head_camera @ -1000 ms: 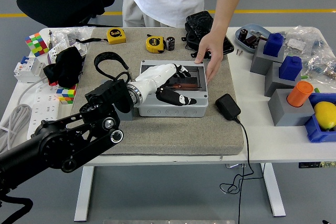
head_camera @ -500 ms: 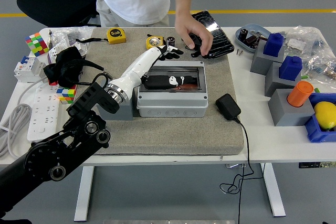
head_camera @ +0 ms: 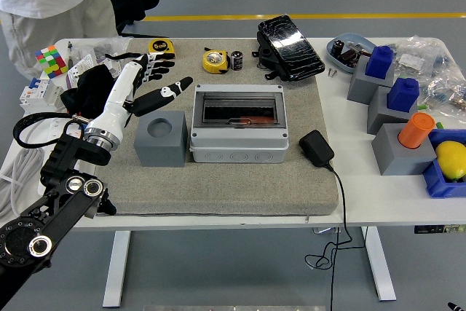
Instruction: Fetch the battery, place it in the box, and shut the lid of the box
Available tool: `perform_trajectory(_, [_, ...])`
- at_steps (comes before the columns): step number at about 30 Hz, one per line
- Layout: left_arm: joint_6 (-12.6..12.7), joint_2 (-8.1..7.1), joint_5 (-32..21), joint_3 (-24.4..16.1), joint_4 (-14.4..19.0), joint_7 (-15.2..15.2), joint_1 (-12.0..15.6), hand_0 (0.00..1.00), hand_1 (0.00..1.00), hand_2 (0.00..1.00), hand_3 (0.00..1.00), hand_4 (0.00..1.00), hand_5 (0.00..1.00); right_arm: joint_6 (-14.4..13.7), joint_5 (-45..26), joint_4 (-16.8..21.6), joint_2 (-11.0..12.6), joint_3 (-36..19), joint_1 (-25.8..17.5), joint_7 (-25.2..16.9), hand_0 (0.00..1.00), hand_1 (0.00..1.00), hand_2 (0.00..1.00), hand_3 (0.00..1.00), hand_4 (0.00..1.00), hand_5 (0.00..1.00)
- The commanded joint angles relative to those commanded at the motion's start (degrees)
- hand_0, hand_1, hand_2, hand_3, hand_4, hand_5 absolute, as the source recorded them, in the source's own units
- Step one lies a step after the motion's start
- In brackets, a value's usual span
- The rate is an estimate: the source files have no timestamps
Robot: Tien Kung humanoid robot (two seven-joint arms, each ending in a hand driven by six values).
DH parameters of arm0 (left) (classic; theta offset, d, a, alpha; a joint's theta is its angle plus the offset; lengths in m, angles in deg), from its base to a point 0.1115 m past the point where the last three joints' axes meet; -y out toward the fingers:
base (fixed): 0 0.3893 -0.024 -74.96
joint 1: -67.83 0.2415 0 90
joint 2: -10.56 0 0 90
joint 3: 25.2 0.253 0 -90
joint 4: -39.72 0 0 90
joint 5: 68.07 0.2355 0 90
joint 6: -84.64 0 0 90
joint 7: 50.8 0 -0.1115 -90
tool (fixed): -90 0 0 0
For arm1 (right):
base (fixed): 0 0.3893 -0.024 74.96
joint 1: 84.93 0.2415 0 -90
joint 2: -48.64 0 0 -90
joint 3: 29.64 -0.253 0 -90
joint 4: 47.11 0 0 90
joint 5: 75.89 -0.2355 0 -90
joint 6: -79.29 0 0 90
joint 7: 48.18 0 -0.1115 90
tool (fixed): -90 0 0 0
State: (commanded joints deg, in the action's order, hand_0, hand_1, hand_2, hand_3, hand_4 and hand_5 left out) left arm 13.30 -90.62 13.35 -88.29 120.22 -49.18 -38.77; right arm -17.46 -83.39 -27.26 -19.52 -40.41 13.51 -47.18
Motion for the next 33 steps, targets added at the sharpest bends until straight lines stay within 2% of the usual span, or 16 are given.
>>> perform_trajectory(5, [0.45,-0.50,-2.35,-2.27,0.20,-1.62,2.40,0.717,0.725,0.708,0.748,0.966,0.511,0.07,0.05,-0.20,-0.12,-1.07,-1.03,-0.02,0.500,0.614,0.658,0.574,0.960,0.506])
perform_trajectory(9, [0.60,-0.53,-2.94,-3.77,0.44,-2.08,3.23,0.717,0.725,0.708,0.748,0.966,0.511,0.09,0.57,-0.08,-0.15,-2.05,-0.99,-0.10,0.500,0.614,0.658,0.574,0.960,0.506])
perform_trajectory(23, [-0.51,-0.46,-2.78,-6.43,1.75,-1.29,4.16,0.714,0.717,0.700,0.740,0.958,0.508,0.12,0.78,-0.05,0.24,-2.92,-0.86,-0.01,0.500,0.615,0.658,0.573,0.958,0.506])
perform_trajectory(33, [-0.72,-0.38,-2.84,-7.33,2.57,-1.31,4.98,0.715,0.715,0.699,0.740,0.955,0.504,0.36,1.05,-0.21,-0.37,-4.01,-1.52,0.40,0.500,0.614,0.658,0.573,0.958,0.506])
